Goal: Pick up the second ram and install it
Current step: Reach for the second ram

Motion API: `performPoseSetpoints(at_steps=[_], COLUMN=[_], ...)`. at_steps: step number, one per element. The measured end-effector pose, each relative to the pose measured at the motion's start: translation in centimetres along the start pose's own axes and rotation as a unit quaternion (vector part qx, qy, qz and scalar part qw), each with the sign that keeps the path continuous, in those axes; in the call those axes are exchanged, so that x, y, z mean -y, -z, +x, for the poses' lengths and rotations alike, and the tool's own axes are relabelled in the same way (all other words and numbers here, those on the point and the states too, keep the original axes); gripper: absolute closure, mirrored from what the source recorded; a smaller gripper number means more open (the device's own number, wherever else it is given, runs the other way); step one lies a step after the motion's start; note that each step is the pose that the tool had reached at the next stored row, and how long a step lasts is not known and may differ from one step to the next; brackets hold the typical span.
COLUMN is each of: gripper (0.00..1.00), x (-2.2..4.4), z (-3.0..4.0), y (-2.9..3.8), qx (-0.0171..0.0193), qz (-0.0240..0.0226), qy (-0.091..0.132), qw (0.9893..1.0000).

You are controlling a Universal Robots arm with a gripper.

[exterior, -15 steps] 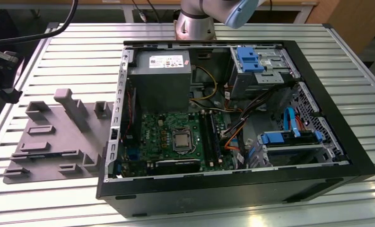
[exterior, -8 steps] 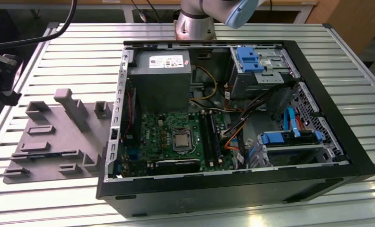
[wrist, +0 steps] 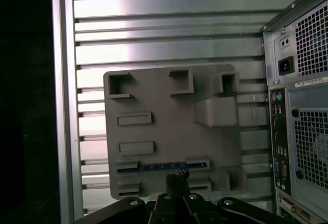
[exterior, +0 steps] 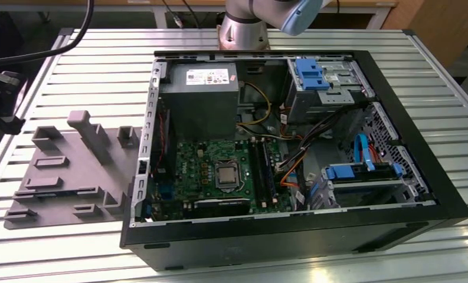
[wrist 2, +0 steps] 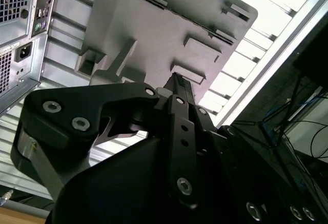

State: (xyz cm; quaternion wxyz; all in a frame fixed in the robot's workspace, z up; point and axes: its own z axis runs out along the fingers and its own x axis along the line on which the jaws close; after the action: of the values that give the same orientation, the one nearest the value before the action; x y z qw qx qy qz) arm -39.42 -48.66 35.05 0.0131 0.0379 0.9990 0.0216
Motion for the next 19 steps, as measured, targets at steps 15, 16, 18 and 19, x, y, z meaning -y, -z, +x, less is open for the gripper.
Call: performPoseSetpoints(at_steps=[15,16,18,19], gripper=[0.89,0.89,0.89,0.89], x=[0.55,0.59,0.66,0.68], z=[0.75,0.80,0.91,0.97], y=[-0.59,-0.64,-0.74,-0.80], qx=[0.0000,0.0000,0.0000,0.0000], qz=[0.0000,0.0000,0.0000,-0.0001], qy=[0.000,0.000,0.000,0.000], qw=[1.0000,1.0000,1.0000,1.0000])
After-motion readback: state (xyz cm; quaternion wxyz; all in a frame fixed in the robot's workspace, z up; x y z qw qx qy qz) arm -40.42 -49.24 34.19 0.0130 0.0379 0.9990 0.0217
